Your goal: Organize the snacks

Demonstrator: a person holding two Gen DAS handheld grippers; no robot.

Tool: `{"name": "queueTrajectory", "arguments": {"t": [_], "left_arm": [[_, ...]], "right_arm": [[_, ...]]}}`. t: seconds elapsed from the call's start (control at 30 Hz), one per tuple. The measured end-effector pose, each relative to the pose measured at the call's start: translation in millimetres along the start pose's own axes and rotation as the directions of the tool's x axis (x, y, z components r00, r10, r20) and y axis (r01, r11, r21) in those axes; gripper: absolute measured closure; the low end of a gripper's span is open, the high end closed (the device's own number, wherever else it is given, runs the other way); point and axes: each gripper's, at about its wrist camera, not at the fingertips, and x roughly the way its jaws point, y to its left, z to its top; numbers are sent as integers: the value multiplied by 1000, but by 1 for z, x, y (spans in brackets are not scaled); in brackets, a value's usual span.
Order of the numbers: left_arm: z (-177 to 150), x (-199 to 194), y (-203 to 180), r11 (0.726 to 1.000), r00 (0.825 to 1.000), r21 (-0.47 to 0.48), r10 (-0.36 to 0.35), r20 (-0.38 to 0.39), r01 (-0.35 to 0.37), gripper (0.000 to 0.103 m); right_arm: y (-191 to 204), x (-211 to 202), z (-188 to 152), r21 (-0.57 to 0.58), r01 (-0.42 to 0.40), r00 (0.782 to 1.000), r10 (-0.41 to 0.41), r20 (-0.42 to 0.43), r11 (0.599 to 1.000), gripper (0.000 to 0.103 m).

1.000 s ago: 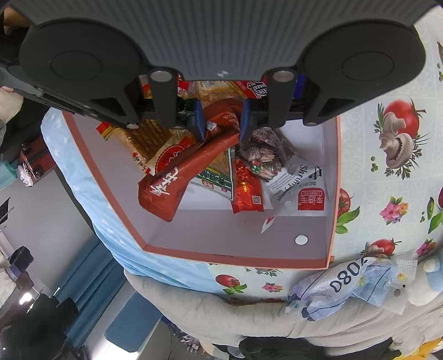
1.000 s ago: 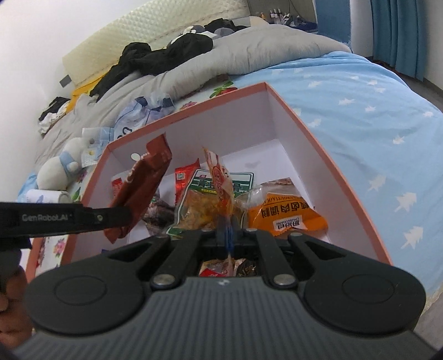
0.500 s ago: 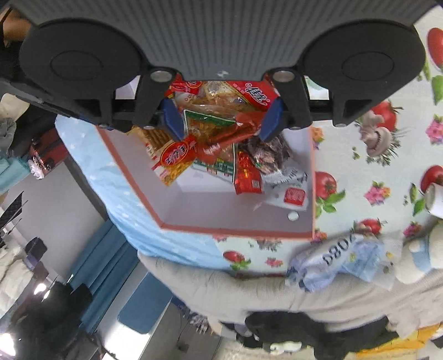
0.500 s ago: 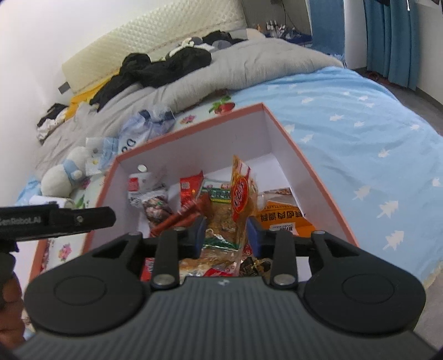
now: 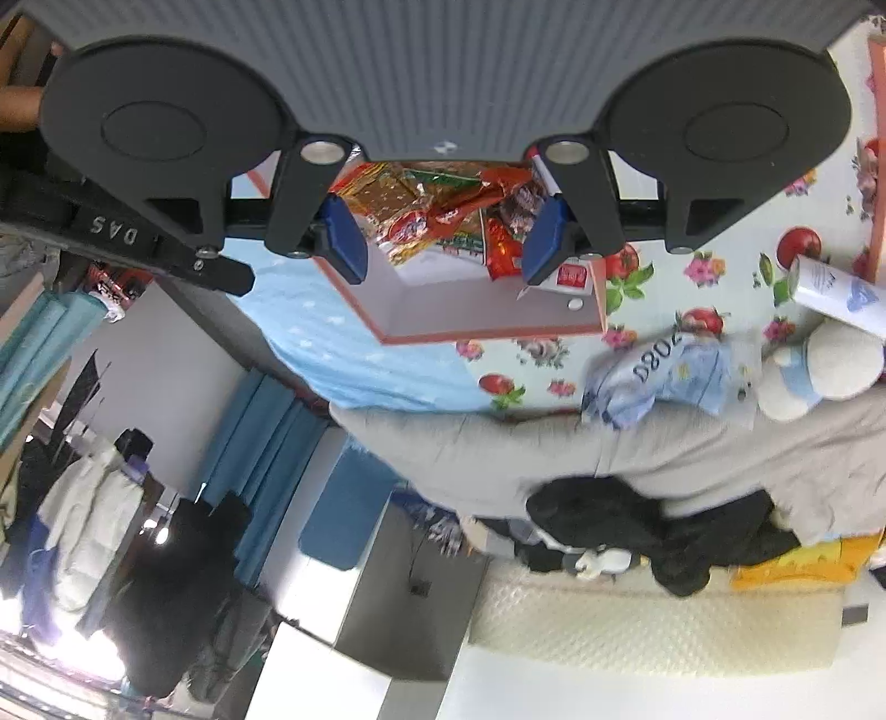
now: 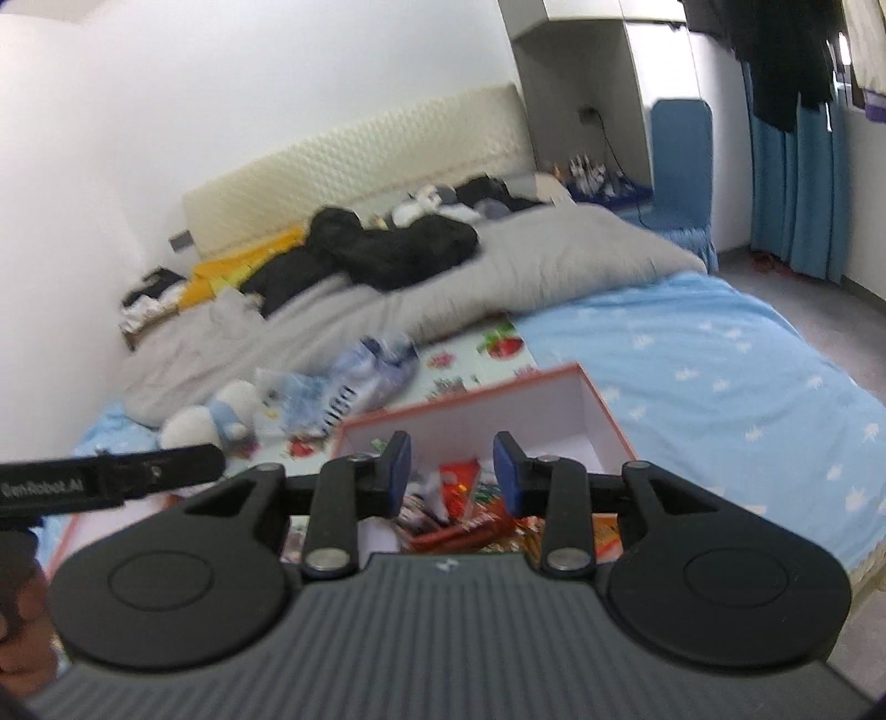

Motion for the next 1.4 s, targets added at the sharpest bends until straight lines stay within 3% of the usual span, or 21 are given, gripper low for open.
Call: {"name": "queueTrajectory", "arguments": {"t": [0.2,0.53,0.9,1.4], "left_arm": [[-15,-34,-5,1000,999,27,-7,42,6,36],[-68,-62,5,999,996,35,39,74,-42,36],[-120,-62,7,997,998,53,61,32,-63,36],[-154,-53,15,996,996,30,87,-27,-86,36]], "right_arm": [[15,-42,-5,-9,-11,997,12,73,1000,67],[32,-80,-56,-38,19,992,-14,127,999,66],[32,-82,-117,-22,47,997,-46,69,999,66],[26,-80,-142,-8,44,999,-44,17,999,66]]}}
